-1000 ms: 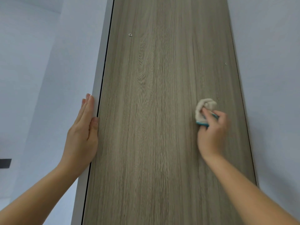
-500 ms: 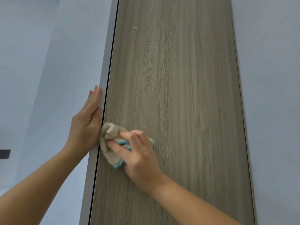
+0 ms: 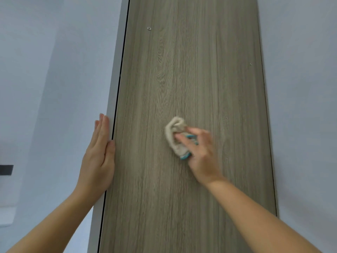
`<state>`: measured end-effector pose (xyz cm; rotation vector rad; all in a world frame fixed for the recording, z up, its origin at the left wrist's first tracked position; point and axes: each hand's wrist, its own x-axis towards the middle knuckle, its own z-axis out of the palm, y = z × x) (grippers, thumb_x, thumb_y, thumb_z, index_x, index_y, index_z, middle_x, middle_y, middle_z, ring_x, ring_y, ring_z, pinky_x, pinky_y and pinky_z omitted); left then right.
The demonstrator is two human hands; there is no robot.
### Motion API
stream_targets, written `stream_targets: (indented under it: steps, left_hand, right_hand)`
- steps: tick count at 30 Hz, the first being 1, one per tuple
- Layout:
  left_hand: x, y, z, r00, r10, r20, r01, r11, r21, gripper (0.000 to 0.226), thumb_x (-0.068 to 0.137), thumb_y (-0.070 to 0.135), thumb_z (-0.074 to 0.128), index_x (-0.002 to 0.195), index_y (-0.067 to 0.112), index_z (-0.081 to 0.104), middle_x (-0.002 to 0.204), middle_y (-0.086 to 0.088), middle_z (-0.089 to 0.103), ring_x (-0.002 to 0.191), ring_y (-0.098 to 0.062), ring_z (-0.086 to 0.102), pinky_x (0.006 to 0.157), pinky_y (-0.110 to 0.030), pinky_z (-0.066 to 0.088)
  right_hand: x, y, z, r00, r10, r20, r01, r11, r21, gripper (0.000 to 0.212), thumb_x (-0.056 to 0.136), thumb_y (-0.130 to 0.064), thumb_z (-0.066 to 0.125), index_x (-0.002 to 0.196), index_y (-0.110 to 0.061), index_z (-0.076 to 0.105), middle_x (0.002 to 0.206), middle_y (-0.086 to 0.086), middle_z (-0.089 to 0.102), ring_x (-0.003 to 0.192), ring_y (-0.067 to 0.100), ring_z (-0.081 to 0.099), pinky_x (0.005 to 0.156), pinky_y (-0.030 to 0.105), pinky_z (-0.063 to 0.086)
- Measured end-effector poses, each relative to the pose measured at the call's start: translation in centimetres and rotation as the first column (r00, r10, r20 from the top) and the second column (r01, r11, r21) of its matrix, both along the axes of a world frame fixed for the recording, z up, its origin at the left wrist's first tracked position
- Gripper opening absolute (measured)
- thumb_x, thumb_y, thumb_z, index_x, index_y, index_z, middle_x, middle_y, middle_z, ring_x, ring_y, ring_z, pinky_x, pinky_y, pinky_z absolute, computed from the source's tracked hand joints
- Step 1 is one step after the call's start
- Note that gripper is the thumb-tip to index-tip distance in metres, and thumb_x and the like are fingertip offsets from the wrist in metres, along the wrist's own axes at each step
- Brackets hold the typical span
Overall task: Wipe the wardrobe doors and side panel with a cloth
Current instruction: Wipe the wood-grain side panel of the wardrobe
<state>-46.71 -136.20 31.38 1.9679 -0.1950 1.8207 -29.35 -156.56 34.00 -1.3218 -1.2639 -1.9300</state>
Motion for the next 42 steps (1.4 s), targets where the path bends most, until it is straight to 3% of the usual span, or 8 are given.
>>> stream_targets:
  steps: [7,12,18,23,29,32,36,42]
  left_hand:
    - [0.0,-0.3,-0.1,0.999,0.035,0.002,-0.035,0.999,0.012,0.057,0.104,0.012,0.029,0.150,0.033,0.004,0.156,0.022,0.005,0.141,0.014,0.000,0.107,0.001,0.002]
    - [0.2,-0.1,-0.2,0.999,0.042,0.015,-0.042,0.999,0.018,0.058,0.104,0.011,0.030,0.152,0.031,0.005,0.156,0.022,0.005,0.141,0.014,0.001,0.107,0.002,0.003]
    - [0.3,0.1,-0.2,0.999,0.036,0.015,-0.036,0.999,0.029,0.058,0.104,0.009,0.030,0.153,0.027,0.006,0.157,0.020,0.006,0.143,0.010,0.002,0.108,0.000,0.004]
    - [0.3,0.0,-0.2,0.999,0.035,0.017,-0.035,0.999,0.026,0.057,0.104,0.009,0.030,0.154,0.024,0.007,0.158,0.017,0.006,0.143,0.007,0.002,0.108,0.000,0.004]
    - [0.2,-0.1,-0.2,1.000,0.024,0.018,-0.024,1.000,0.008,0.056,0.103,0.007,0.029,0.154,0.022,0.010,0.159,0.014,0.010,0.142,0.009,0.004,0.107,0.001,0.003]
    - [-0.1,0.2,-0.2,1.000,-0.004,0.021,0.004,1.000,-0.003,0.055,0.103,0.005,0.029,0.153,0.025,0.016,0.157,0.017,0.014,0.143,0.008,0.008,0.109,-0.001,0.005]
    - [-0.5,0.9,0.2,0.998,0.044,0.034,-0.045,0.998,0.038,0.057,0.101,0.002,0.034,0.151,0.026,0.024,0.154,0.017,0.020,0.143,0.004,0.014,0.109,-0.001,0.010]
    - [-0.6,0.7,0.0,0.998,0.064,-0.007,-0.064,0.996,0.063,0.056,0.103,0.005,0.031,0.153,0.024,0.015,0.156,0.018,0.011,0.145,0.001,0.007,0.108,0.000,0.006]
  right_hand:
    - [5.9,-6.4,1.2,0.915,0.075,-0.397,0.131,0.874,0.468,0.052,0.075,0.001,0.046,0.121,-0.011,0.066,0.120,0.020,0.052,0.108,0.035,0.050,0.093,0.039,0.041]
    - [9.6,-11.9,-1.9,0.740,0.123,-0.662,0.412,0.694,0.590,0.056,0.071,0.008,0.062,0.124,-0.012,0.065,0.118,0.023,0.054,0.104,0.043,0.052,0.090,0.050,0.040]
    - [10.8,-13.3,-2.8,0.671,0.222,-0.708,0.406,0.689,0.600,0.056,0.074,0.009,0.063,0.126,-0.011,0.063,0.117,0.023,0.054,0.102,0.044,0.051,0.091,0.042,0.040]
    - [7.9,-10.4,-2.0,0.655,0.429,-0.621,0.286,0.620,0.730,0.030,0.089,-0.004,0.058,0.118,-0.007,0.064,0.115,0.015,0.051,0.111,0.033,0.051,0.085,0.023,0.037]
    - [0.0,-1.6,-3.6,0.828,0.236,-0.509,0.064,0.861,0.504,0.052,0.076,0.014,0.059,0.121,-0.011,0.066,0.112,0.014,0.050,0.103,0.031,0.051,0.089,0.017,0.032]
    - [-4.4,2.9,-5.2,0.899,0.132,-0.417,0.001,0.953,0.303,0.053,0.075,0.009,0.057,0.121,-0.014,0.066,0.110,0.009,0.052,0.101,0.027,0.047,0.086,0.029,0.041]
    - [-7.3,6.5,-8.0,0.966,0.093,-0.241,-0.074,0.993,0.090,0.037,0.086,-0.008,0.052,0.118,-0.016,0.068,0.112,0.003,0.050,0.096,0.024,0.047,0.079,0.040,0.047]
    - [-8.2,7.1,-10.6,0.989,0.063,0.131,-0.023,0.957,-0.289,0.021,0.094,-0.018,0.064,0.112,-0.021,0.072,0.110,0.002,0.065,0.089,0.022,0.052,0.070,0.037,0.044]
